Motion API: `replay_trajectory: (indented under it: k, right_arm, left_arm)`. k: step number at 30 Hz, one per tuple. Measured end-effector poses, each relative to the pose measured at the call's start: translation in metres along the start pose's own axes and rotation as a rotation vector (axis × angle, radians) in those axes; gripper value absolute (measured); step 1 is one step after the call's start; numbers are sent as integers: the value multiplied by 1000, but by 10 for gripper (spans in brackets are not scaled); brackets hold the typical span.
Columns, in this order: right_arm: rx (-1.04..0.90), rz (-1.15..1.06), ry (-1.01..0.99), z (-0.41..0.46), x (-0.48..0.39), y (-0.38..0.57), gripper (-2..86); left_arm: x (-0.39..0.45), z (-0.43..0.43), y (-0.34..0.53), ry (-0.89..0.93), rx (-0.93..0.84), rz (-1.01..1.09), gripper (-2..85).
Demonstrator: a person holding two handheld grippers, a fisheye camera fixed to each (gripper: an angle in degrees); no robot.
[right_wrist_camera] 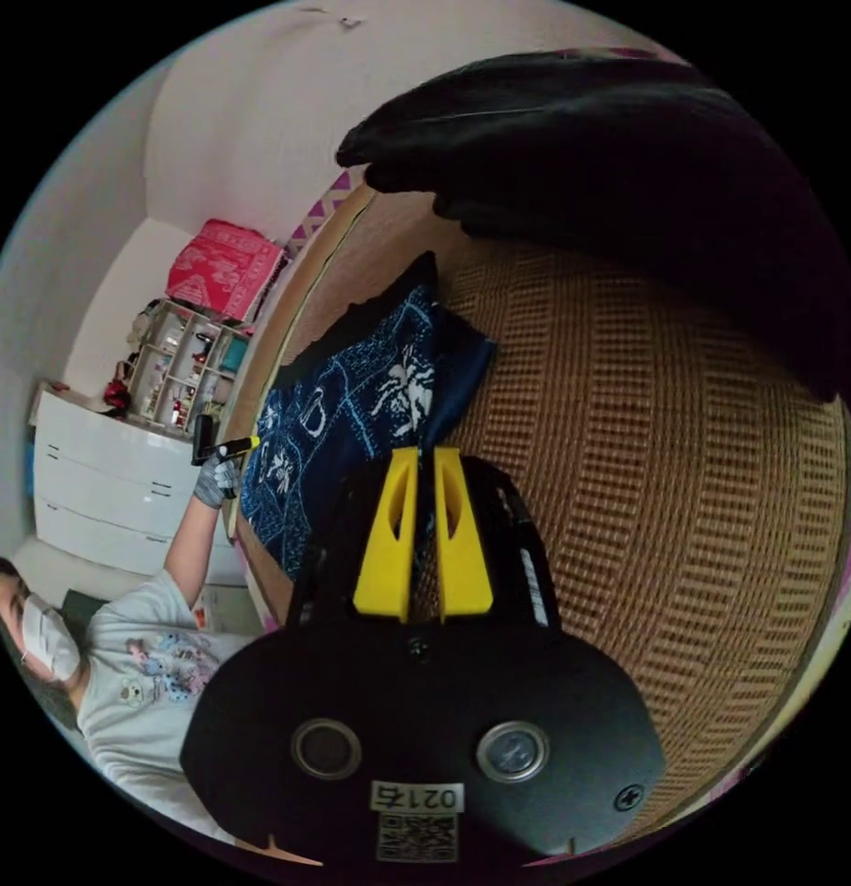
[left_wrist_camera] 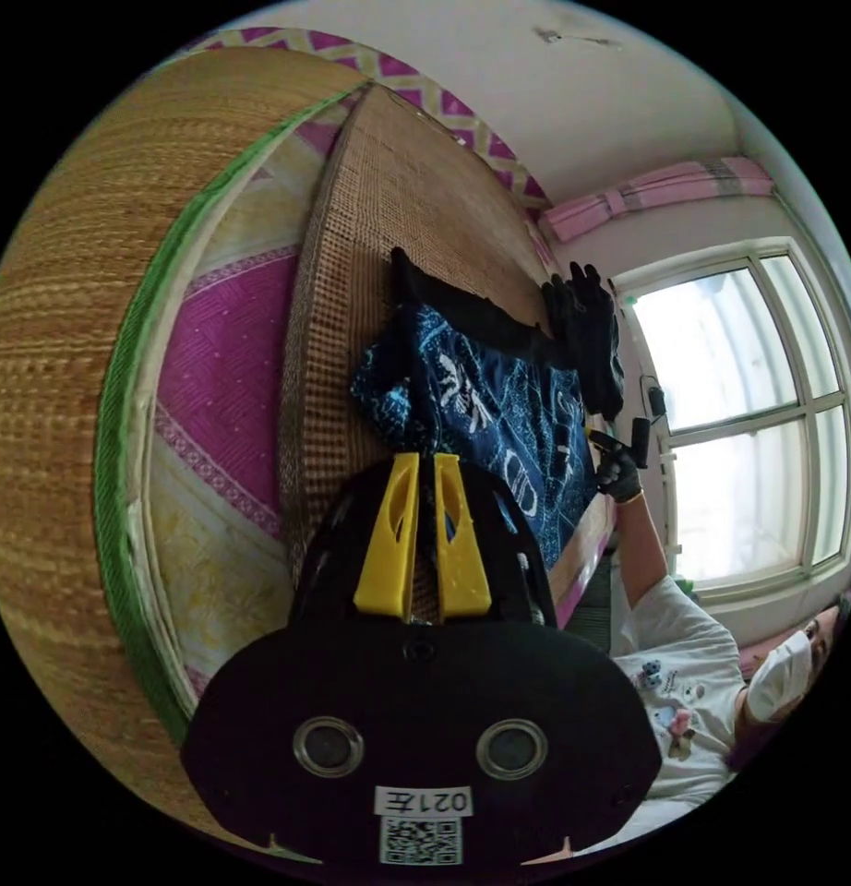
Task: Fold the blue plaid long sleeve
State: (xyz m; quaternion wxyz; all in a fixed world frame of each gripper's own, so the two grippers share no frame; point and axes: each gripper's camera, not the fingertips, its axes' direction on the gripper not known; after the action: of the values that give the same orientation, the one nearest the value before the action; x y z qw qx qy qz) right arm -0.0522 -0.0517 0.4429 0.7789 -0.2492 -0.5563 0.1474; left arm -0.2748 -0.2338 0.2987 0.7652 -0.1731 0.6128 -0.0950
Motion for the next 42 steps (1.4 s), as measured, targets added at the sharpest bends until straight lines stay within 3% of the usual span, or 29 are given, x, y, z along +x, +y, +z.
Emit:
replay_trajectory:
  k: [13,23,28,34,38,42]
  right_arm:
    - [211,21,-123,-3,25,-3,7]
    - [2,22,-59,8,19,-5,37]
    - [121,-179,145,-28,-22,-24,104]
    - [-5,-174,164,20,-38,-114,109]
    - [-54,-98,119,48,-30,-155,101]
    - [-46,-16,3,56,-14,-168,48]
  left_arm:
    - [35,-6,-106,-147,54,92,-6]
    - [-1,-31,-64,-63,-27,1,-3]
    - [20,-91,-49,-74,246,85,36]
    - [36,-54,-109,-131,87,166,108]
    - [22,-40,-130,-148,54,125,114]
    - [3,-43,-133,-46,37,97,86]
